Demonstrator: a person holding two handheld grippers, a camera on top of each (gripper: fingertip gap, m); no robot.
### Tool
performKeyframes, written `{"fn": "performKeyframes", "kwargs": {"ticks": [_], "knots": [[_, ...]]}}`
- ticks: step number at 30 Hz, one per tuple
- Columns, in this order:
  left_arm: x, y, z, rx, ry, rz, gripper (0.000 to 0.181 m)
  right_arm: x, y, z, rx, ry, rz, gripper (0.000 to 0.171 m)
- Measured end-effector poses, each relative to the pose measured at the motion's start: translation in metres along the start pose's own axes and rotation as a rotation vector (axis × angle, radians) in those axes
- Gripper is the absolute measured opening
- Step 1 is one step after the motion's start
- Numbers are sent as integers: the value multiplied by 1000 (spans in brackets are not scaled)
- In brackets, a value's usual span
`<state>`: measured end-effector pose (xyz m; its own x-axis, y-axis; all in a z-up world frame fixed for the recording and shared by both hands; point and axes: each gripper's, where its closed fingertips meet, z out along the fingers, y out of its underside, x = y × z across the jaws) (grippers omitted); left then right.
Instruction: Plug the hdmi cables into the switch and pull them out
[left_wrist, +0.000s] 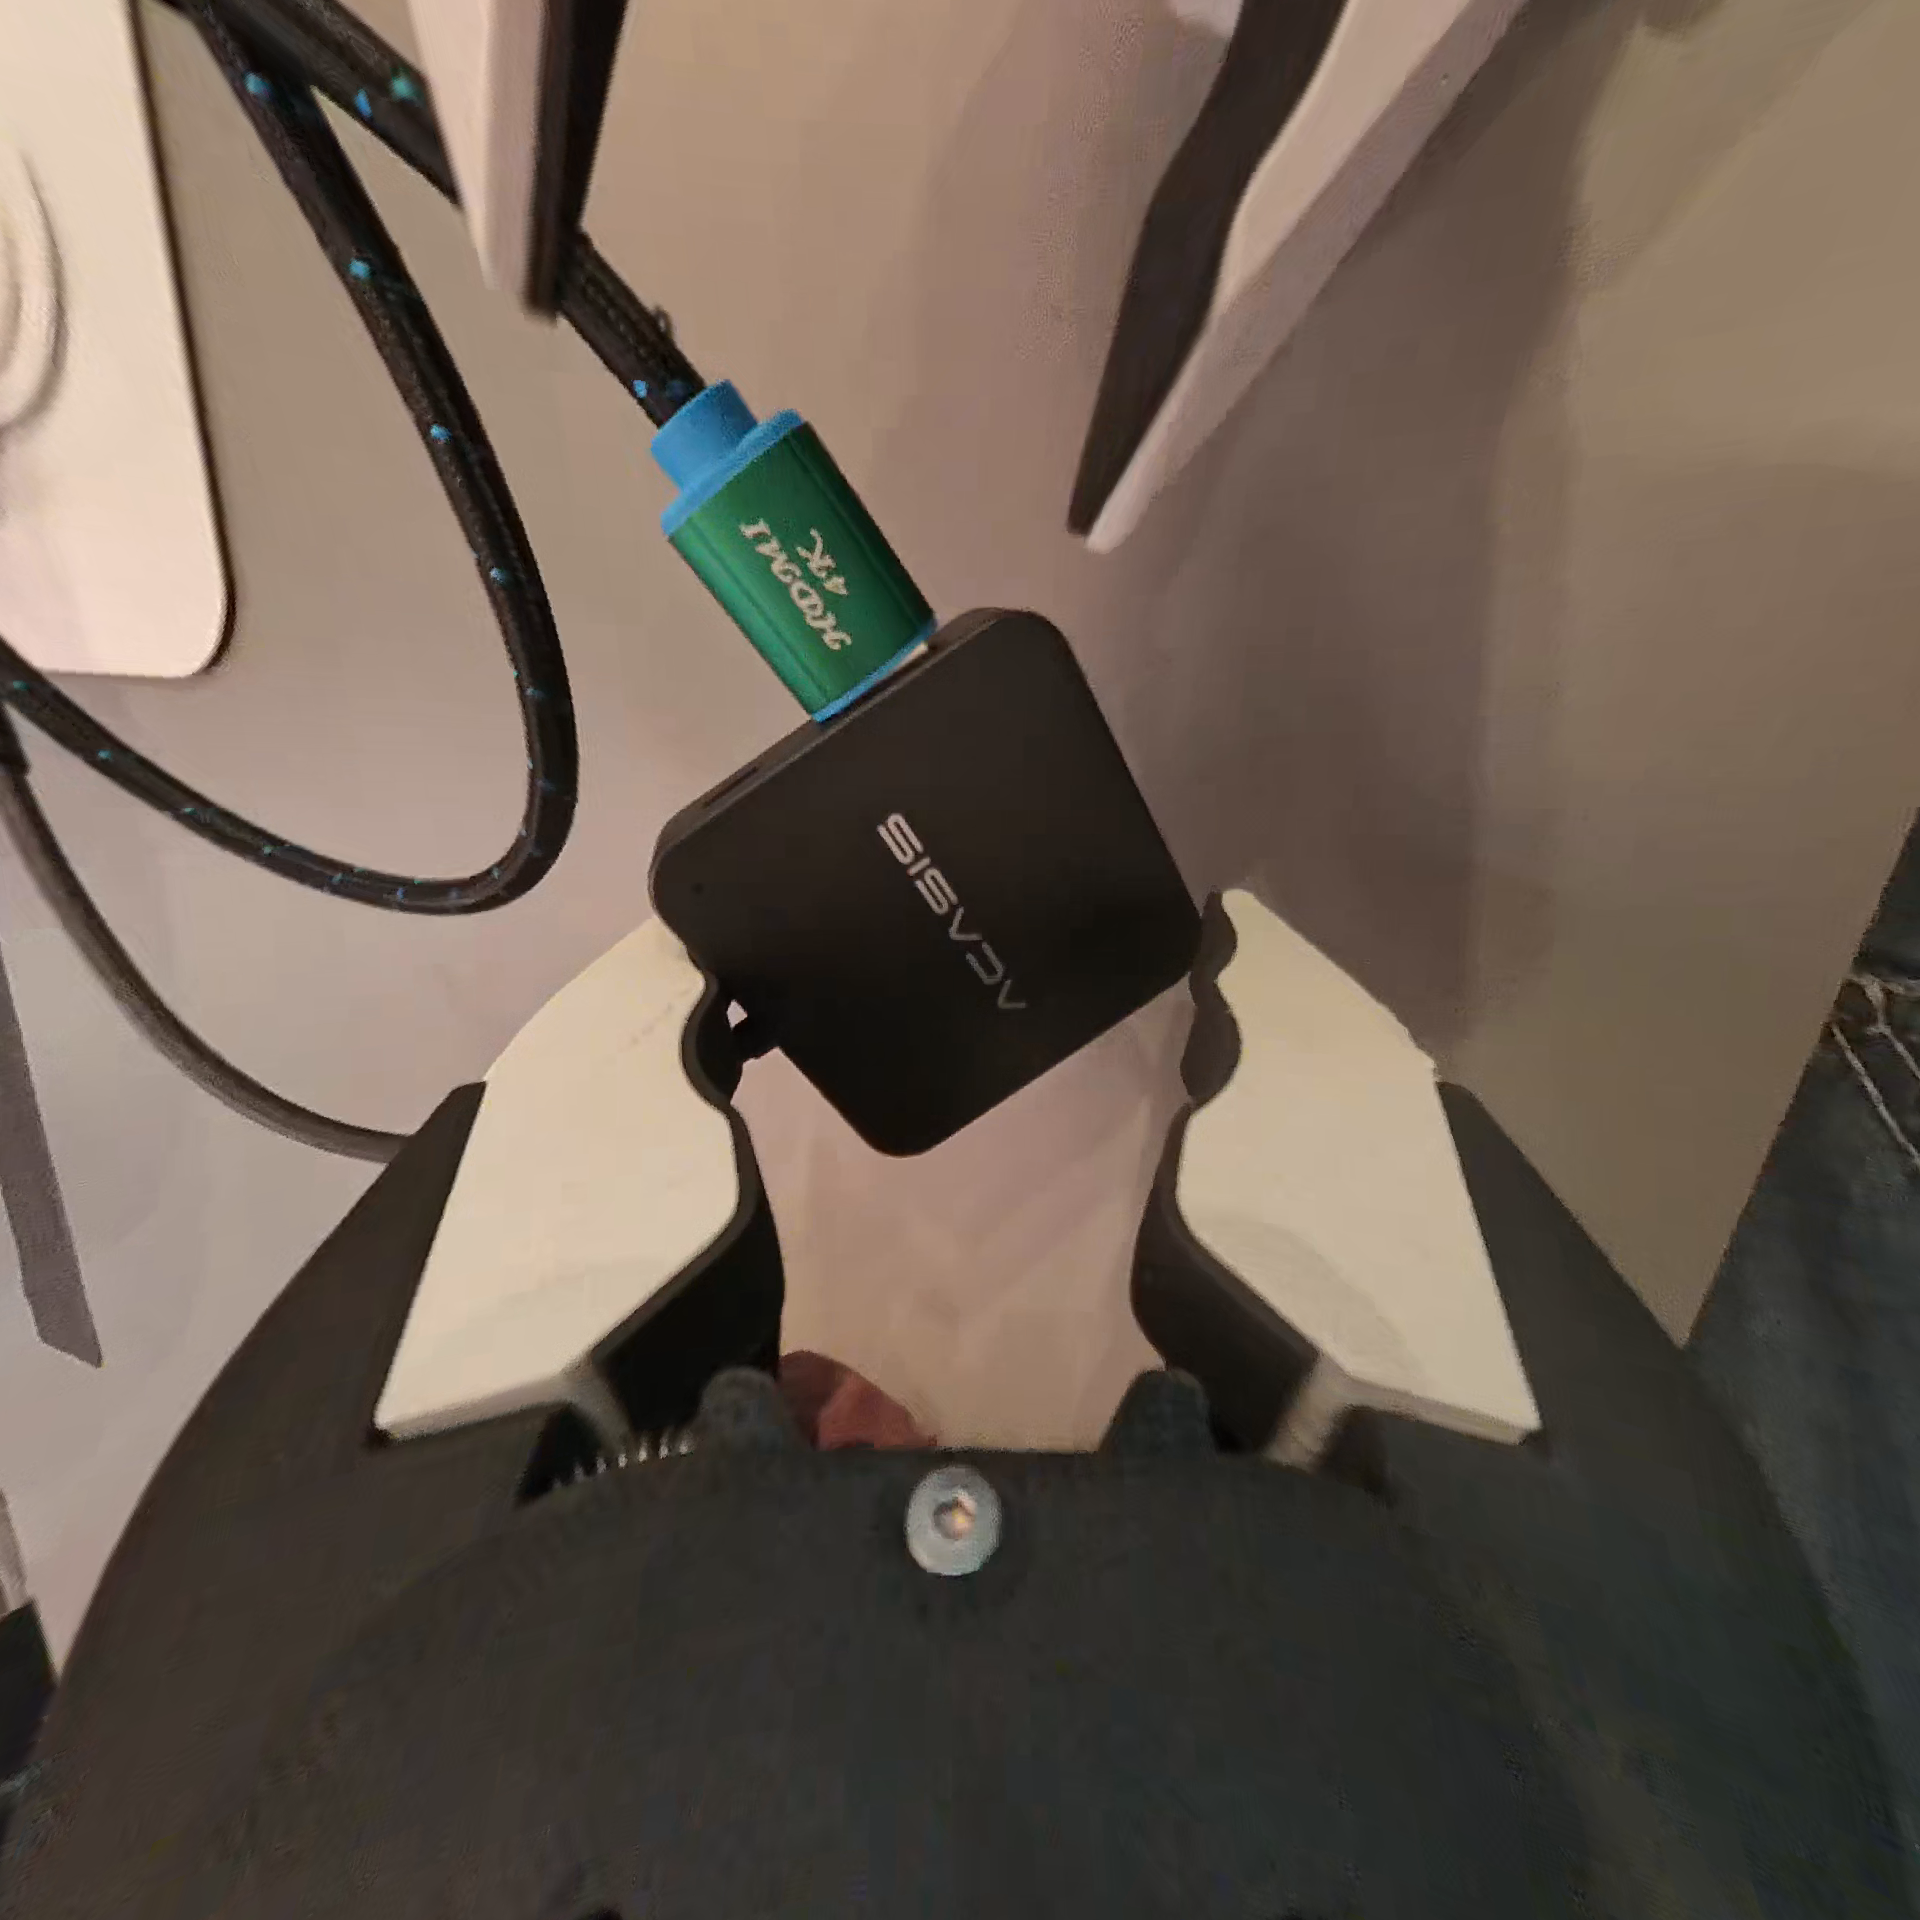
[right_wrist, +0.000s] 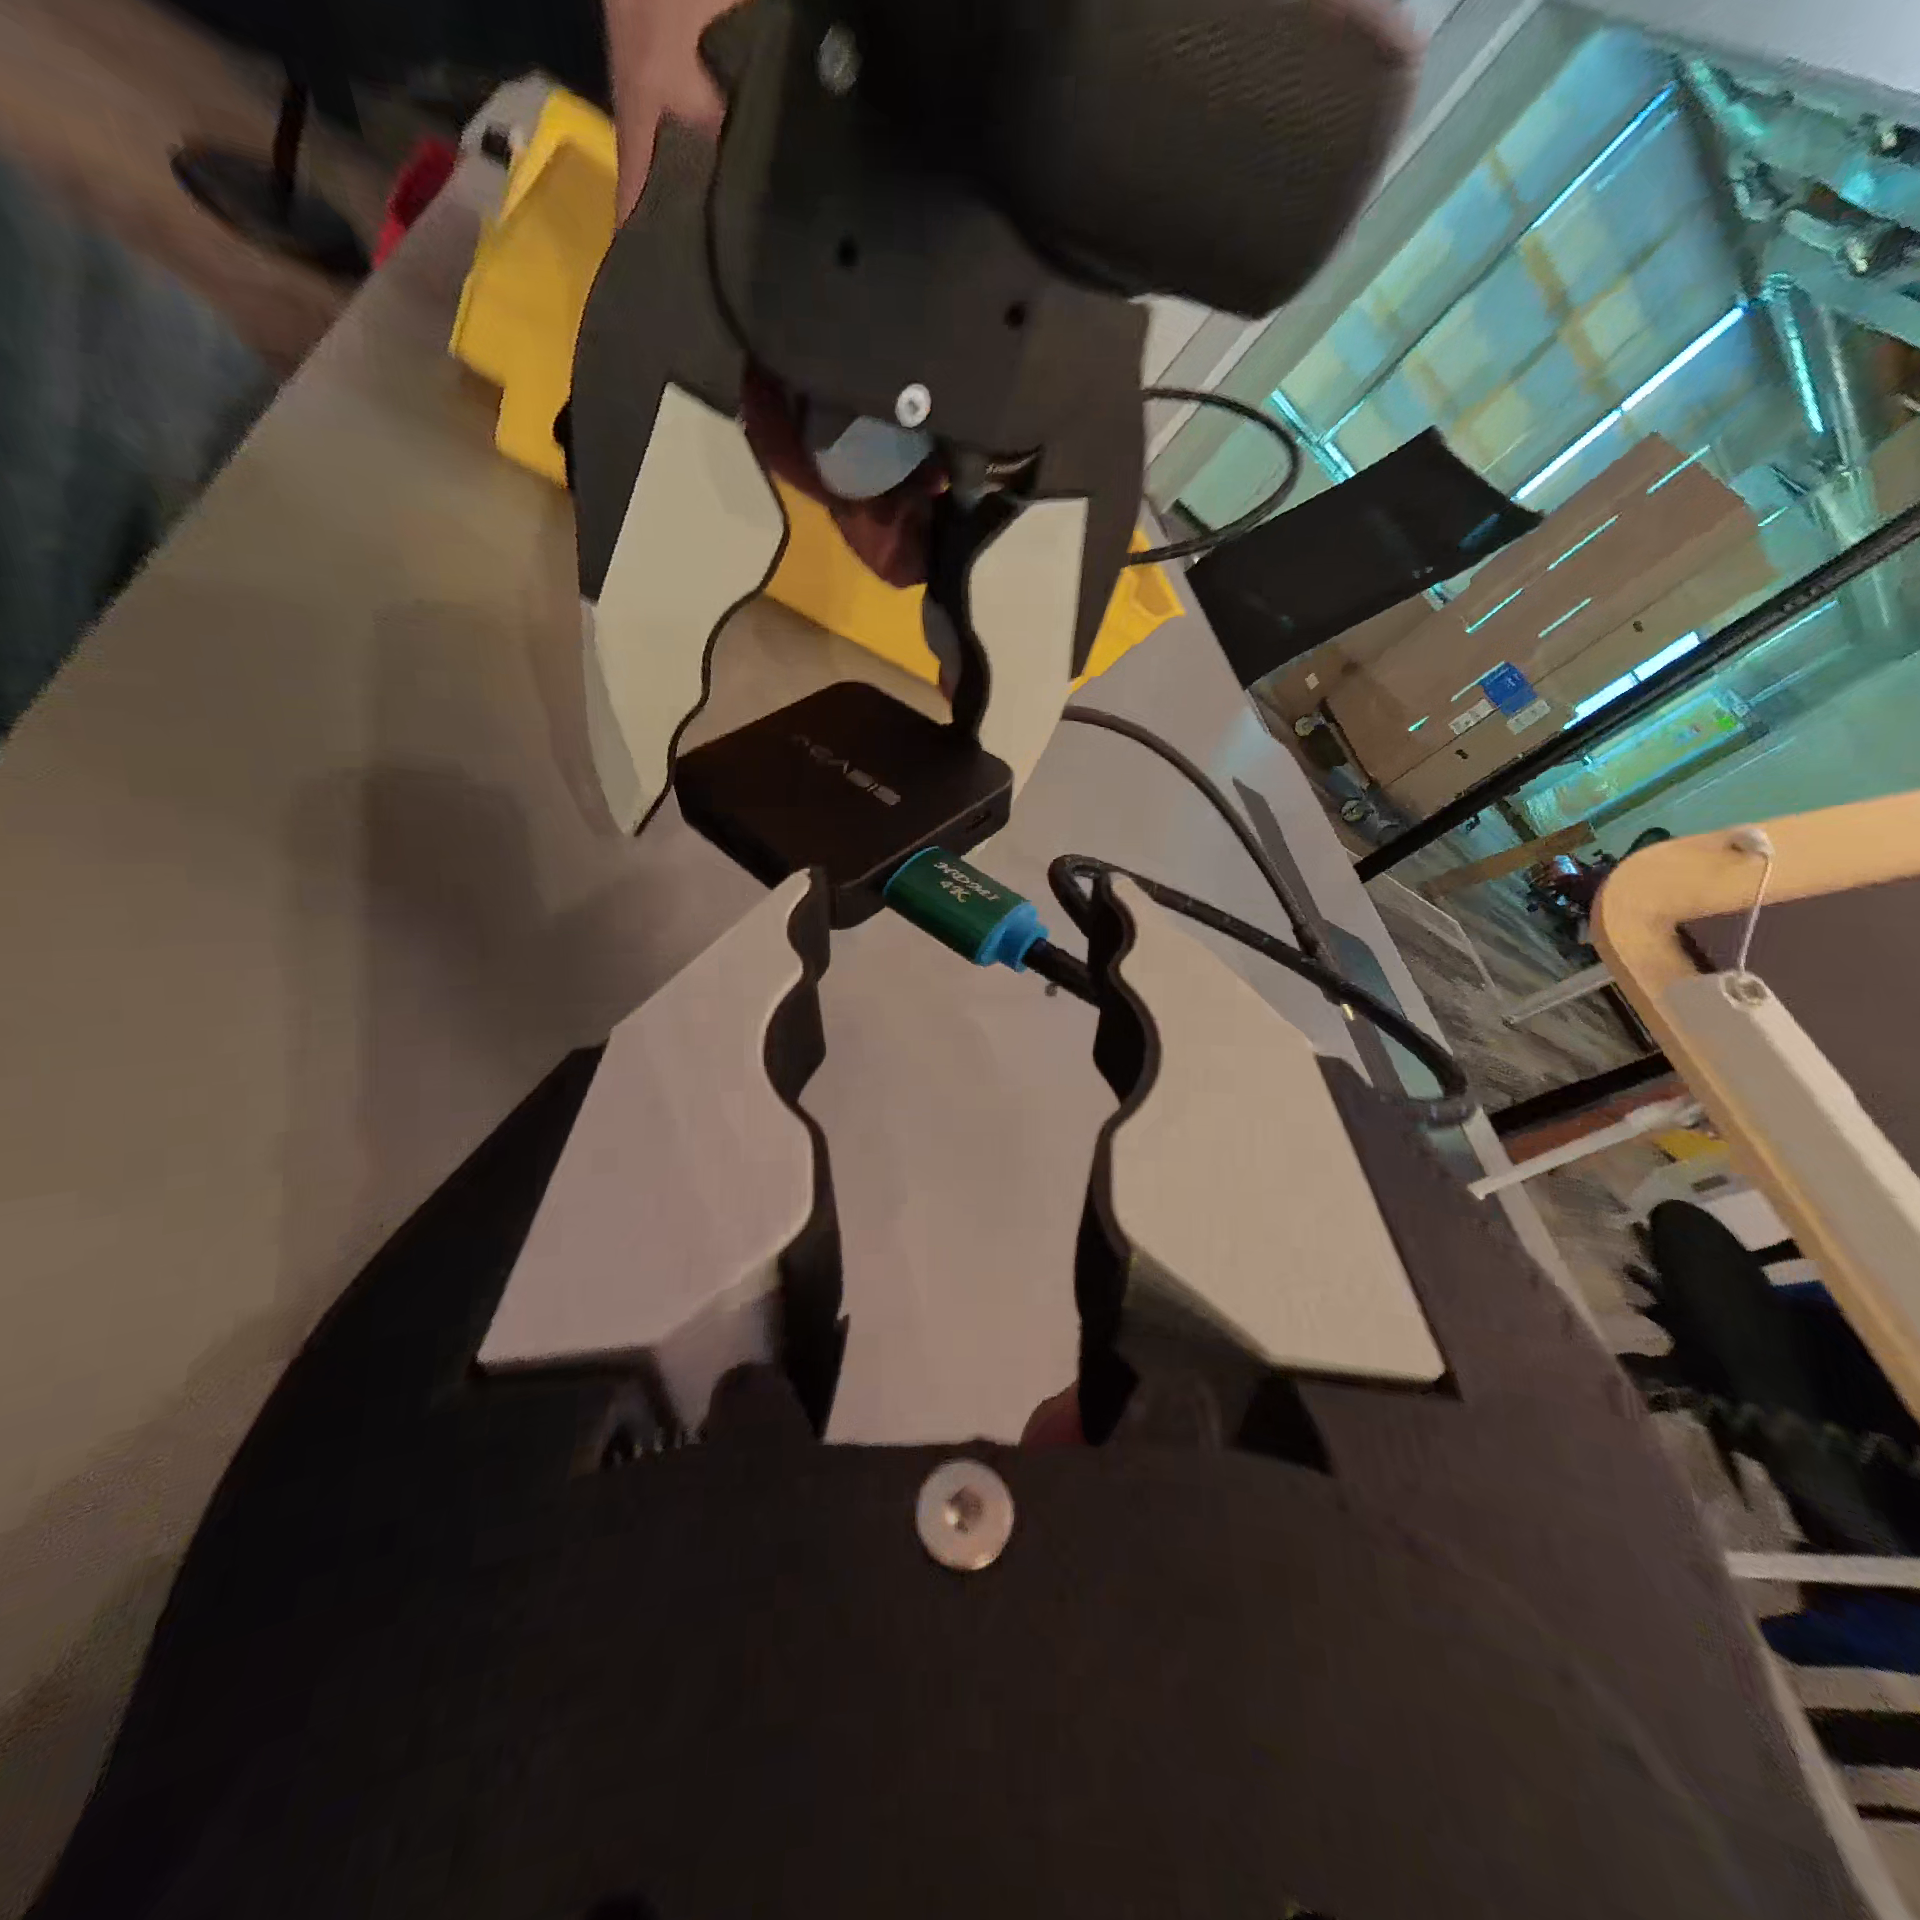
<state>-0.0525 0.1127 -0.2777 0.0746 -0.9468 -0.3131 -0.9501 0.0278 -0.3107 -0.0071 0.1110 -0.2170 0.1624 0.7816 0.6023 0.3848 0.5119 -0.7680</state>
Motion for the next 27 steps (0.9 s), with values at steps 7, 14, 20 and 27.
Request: {"fn": "performKeyframes", "kwargs": {"ticks": [7, 14, 20, 27], "knots": [[8, 10, 4, -112, -2, 131, 84, -18, 32, 16, -228, -135, -210, 38], [10, 20, 6, -179, 2, 192, 84, -24, 40, 23, -287, -206, -253, 17], [13, 15, 6, -82, 66, 113, 86, -26, 42, 22, -206, -240, -11, 17], [-6, 3, -11, 44, -13, 32, 87, -26, 54, 22, -245, -243, 110, 14]]}}
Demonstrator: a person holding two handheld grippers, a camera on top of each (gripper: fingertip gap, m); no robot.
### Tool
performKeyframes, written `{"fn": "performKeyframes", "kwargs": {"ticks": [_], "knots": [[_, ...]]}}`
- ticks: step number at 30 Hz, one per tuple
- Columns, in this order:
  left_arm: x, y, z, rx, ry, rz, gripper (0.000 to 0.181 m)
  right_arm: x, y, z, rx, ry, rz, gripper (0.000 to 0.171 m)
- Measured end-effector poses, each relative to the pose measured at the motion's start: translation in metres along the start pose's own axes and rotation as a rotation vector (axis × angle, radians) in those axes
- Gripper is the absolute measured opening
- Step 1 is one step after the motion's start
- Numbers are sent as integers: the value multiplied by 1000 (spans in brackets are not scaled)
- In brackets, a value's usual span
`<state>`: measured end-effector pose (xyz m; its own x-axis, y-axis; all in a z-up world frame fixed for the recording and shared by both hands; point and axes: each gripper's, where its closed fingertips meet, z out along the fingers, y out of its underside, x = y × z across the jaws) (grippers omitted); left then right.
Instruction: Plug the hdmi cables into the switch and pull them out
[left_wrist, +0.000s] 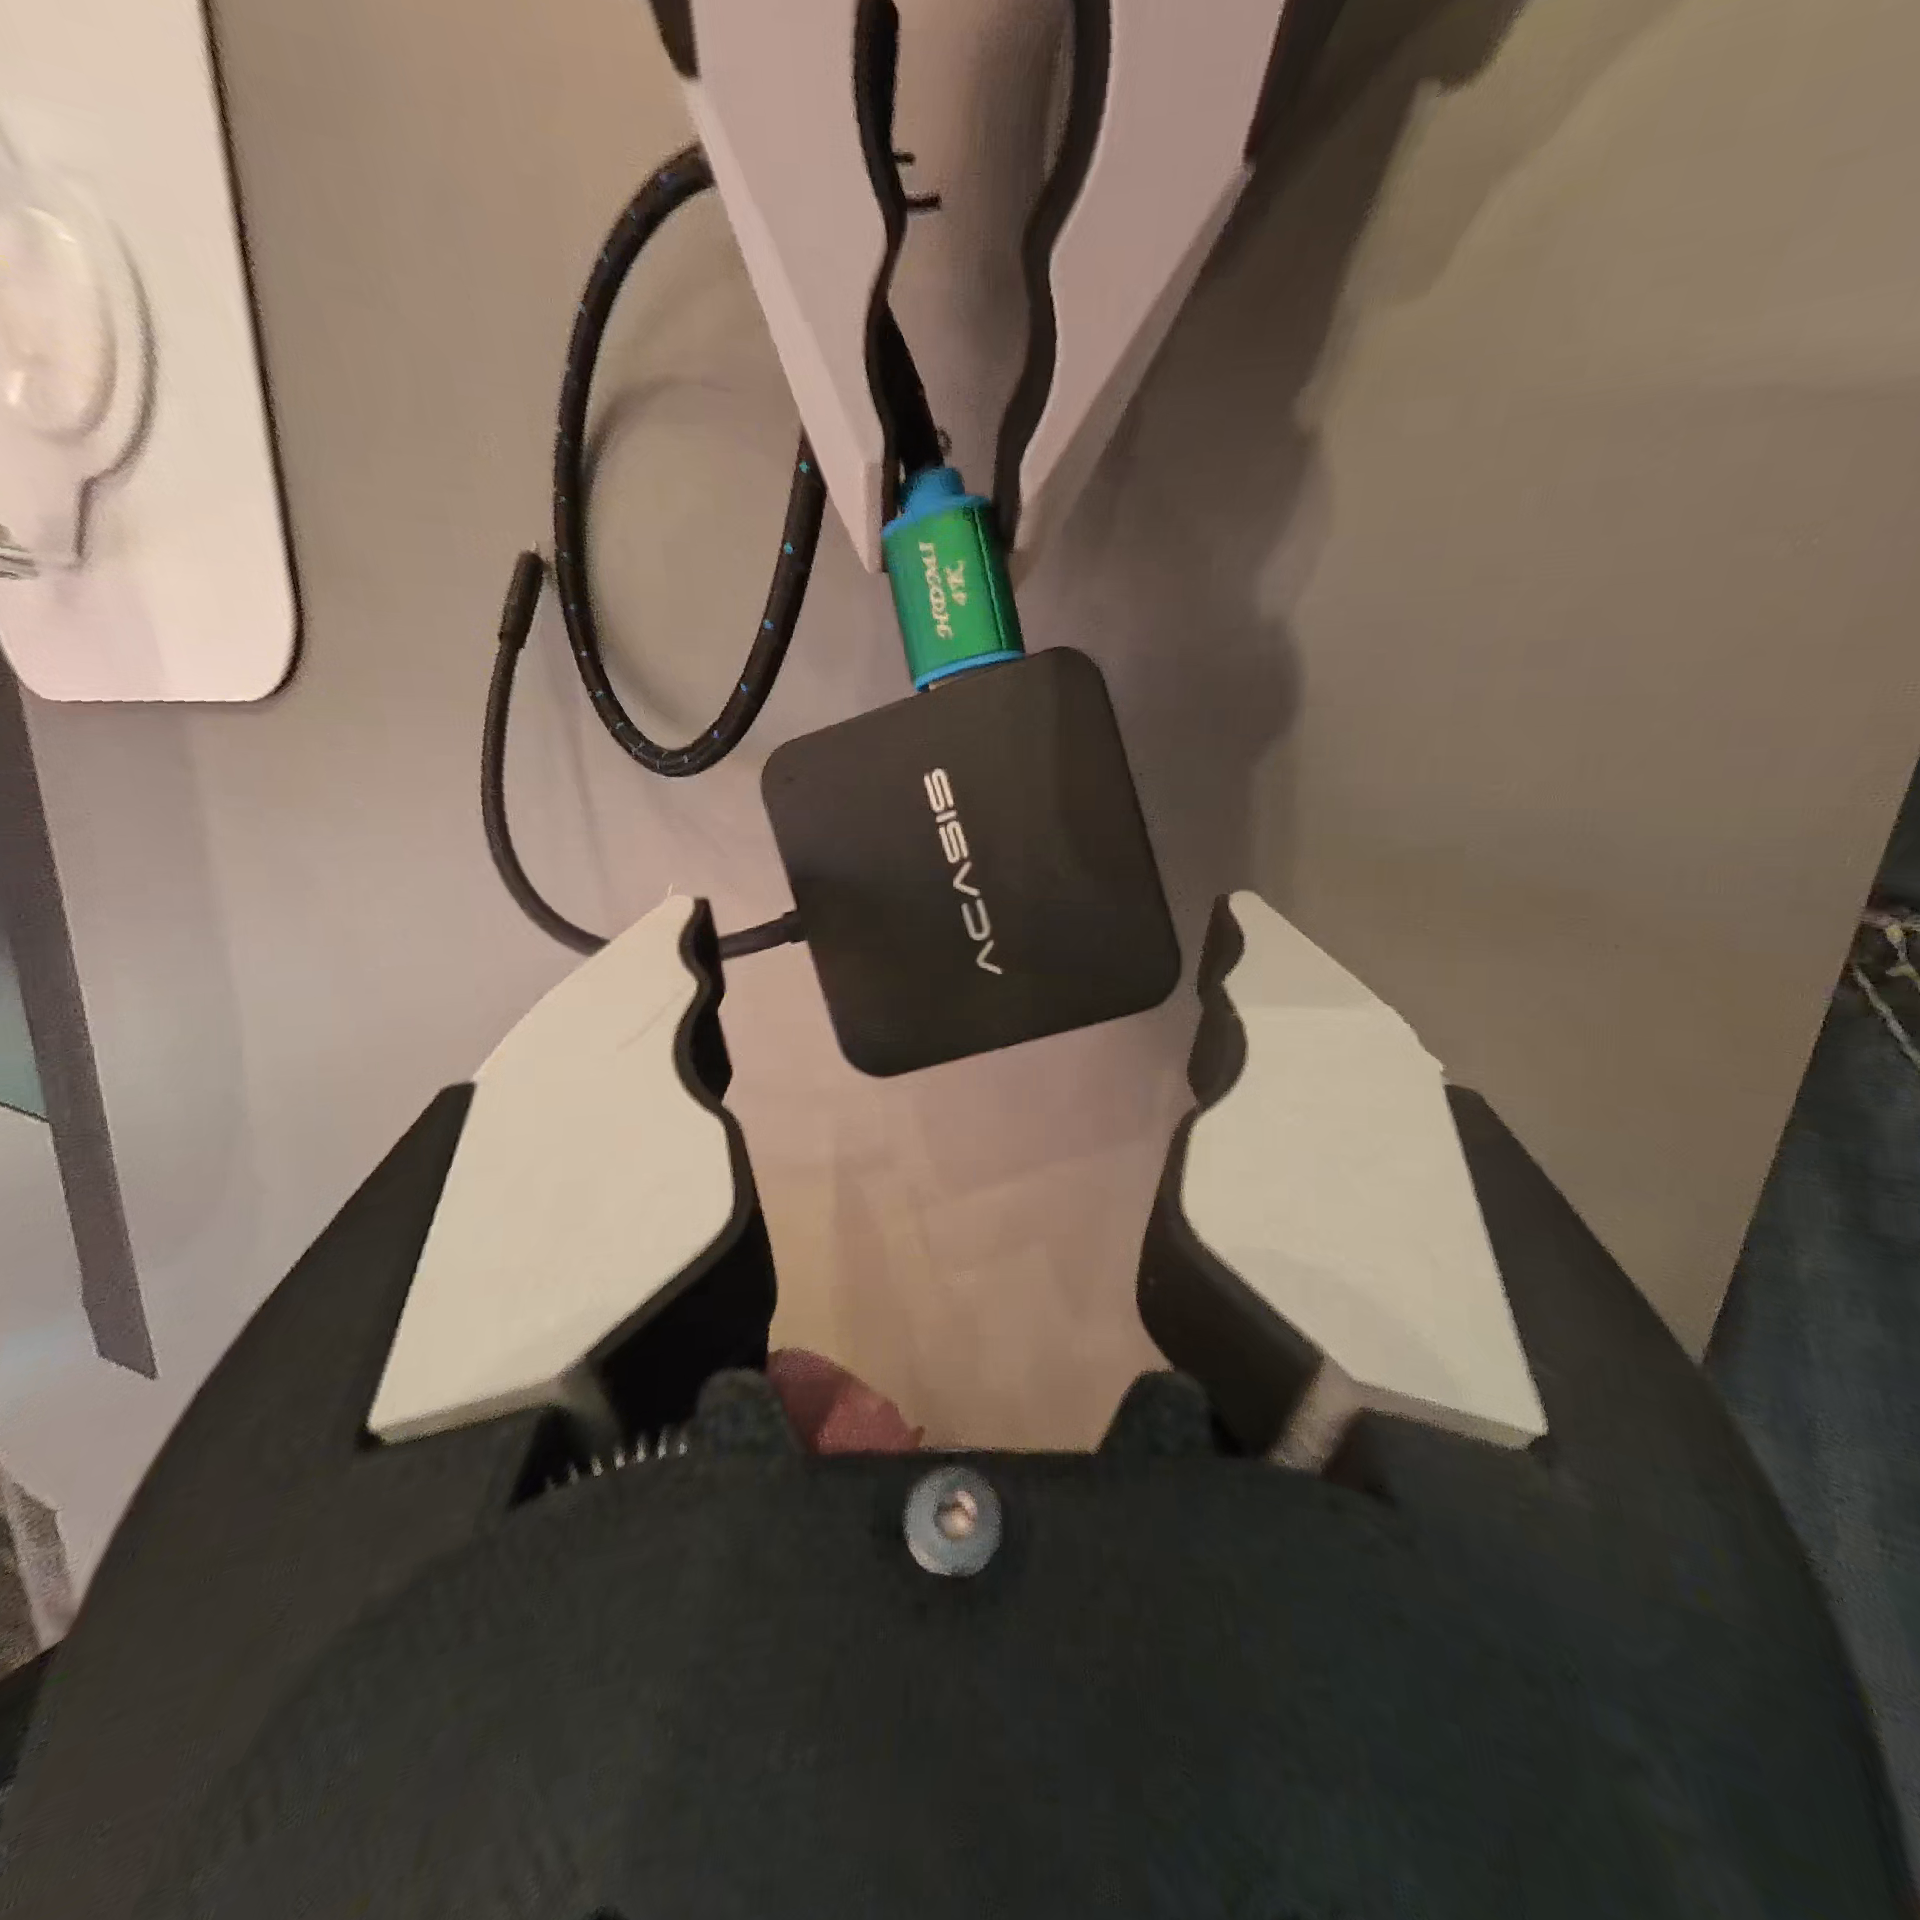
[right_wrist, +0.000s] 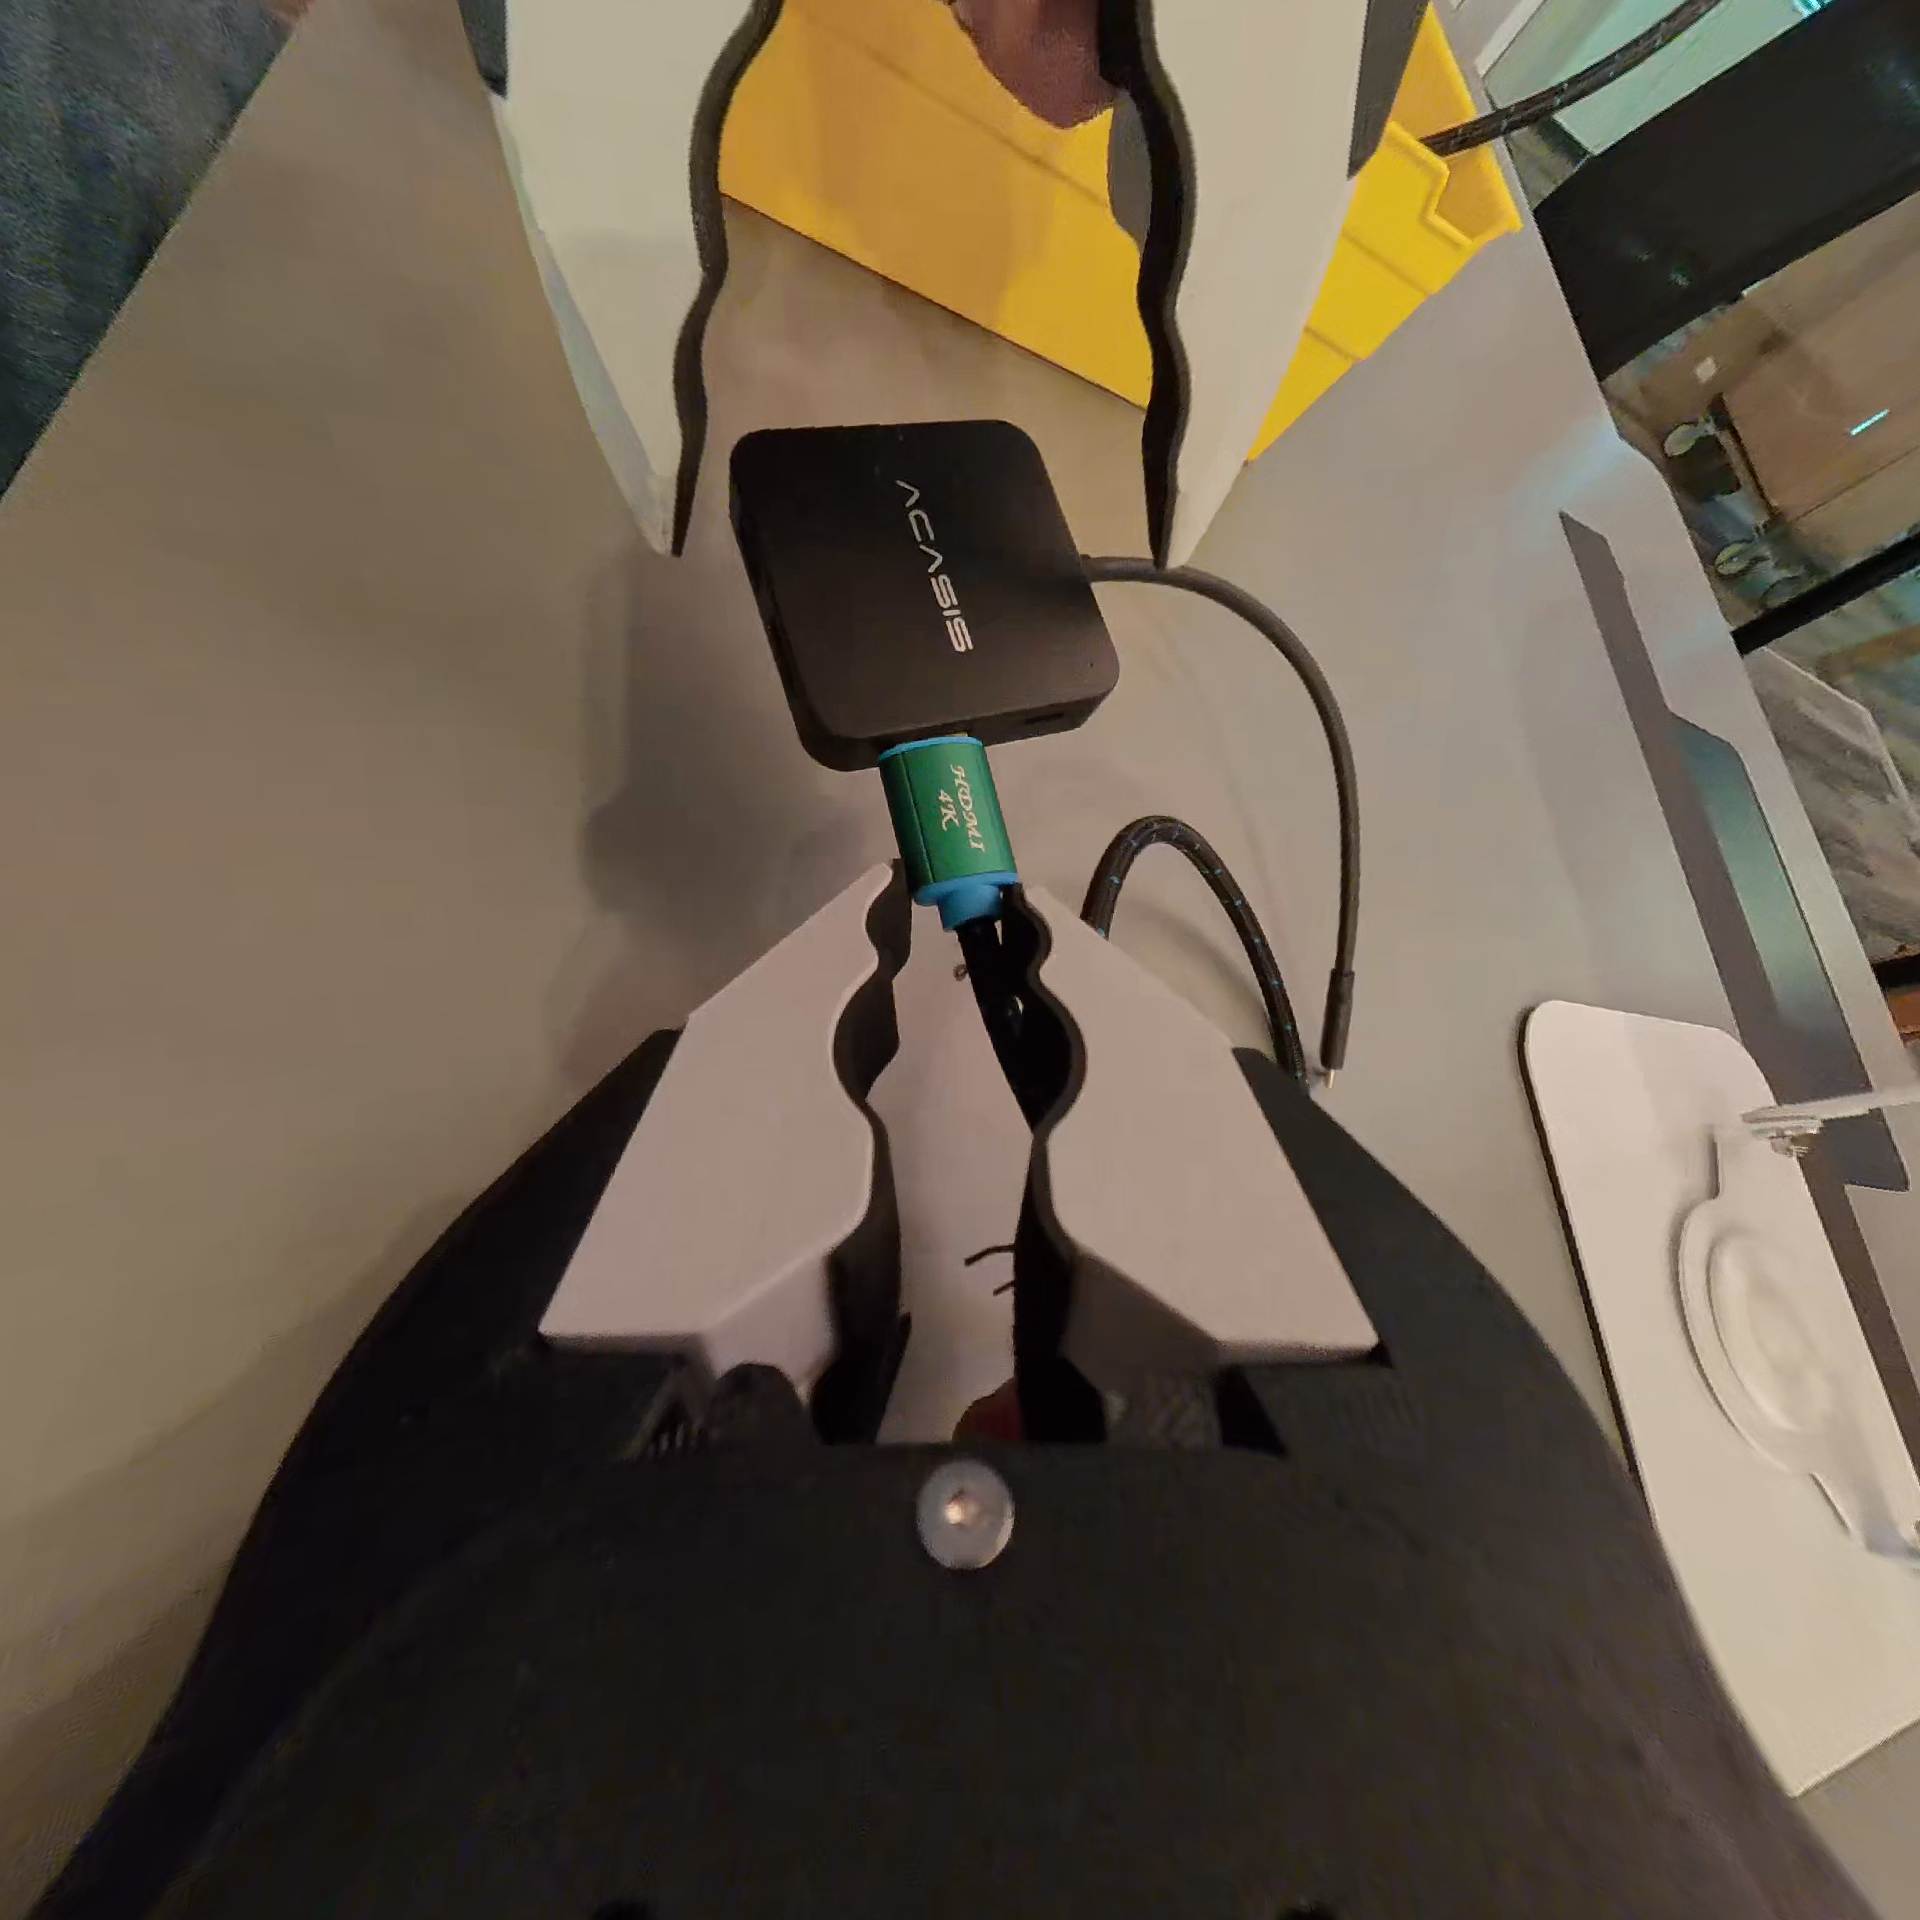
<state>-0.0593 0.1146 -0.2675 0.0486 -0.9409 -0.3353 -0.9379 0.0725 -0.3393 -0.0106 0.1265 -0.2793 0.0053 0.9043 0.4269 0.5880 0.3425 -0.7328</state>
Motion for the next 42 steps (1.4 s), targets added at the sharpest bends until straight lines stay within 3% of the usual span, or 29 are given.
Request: {"fn": "performKeyframes", "kwargs": {"ticks": [7, 10, 18, 22, 25, 28, 33, 39, 42], "knots": [[4, 2, 18, -39, -83, 7, 96, -3, -6, 9, -18, 24, 7, 14], [-6, 11, 28, -98, -159, 26, 81, -2, -12, 11, -3, 48, 3, 14], [1, 8, 28, -6, -77, 35, 79, -9, -14, 11, 58, -16, 28, 15], [5, 5, 28, 11, -63, 71, 79, -18, -28, 13, 137, -87, 48, 32], [9, -3, 27, 30, -76, 117, 79, -27, -14, 25, 60, -139, 14, 32], [11, -5, 25, 39, -75, 144, 79, -28, -11, 26, 41, -154, 8, 21], [10, -8, 24, 63, -82, 148, 79, -28, -13, 24, 63, -175, 20, 20], [10, -9, 22, 111, -70, 123, 79, -25, -33, 7, 249, -235, 135, 19], [10, -9, 20, 121, -68, 117, 79, -24, -32, 7, 254, -225, 132, 20]]}}
